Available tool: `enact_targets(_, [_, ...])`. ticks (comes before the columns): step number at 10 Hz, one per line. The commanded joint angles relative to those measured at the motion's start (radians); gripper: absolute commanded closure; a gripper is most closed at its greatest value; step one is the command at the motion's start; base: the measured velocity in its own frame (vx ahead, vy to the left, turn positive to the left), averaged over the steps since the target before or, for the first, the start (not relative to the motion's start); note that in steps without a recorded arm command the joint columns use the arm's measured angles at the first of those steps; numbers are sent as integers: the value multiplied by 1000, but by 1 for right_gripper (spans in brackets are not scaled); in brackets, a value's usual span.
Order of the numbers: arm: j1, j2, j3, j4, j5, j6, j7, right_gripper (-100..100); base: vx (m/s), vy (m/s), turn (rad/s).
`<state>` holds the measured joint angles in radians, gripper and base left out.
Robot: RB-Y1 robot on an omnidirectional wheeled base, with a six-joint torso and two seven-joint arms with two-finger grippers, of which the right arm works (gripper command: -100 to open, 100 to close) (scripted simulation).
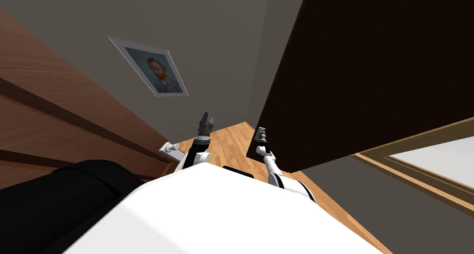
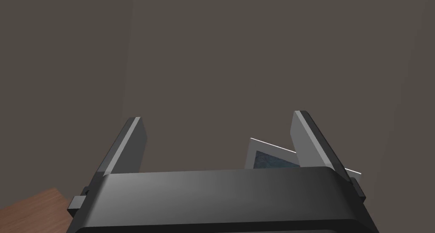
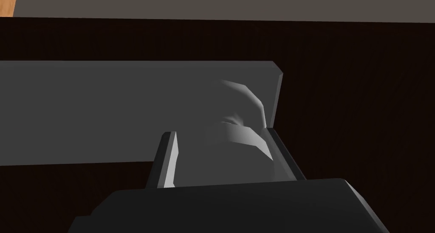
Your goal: Push the door open
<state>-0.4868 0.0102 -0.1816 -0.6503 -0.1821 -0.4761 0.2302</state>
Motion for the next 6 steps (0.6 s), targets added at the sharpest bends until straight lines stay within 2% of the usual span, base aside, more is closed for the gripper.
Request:
enact_targets(1, [-24,-20,-14,39,-6,-18,3,100,124,85,-46])
enact_targets(2, [-24,-20,-14,39,-6,-18,3,100,60,38,-28])
enact_targets(3, [-24,-38,-31,38,-13,-19,10,100,109,56,-21])
enact_targets(6, [-22,-54,-56,37,-25,-20,19,100,171,102,-54])
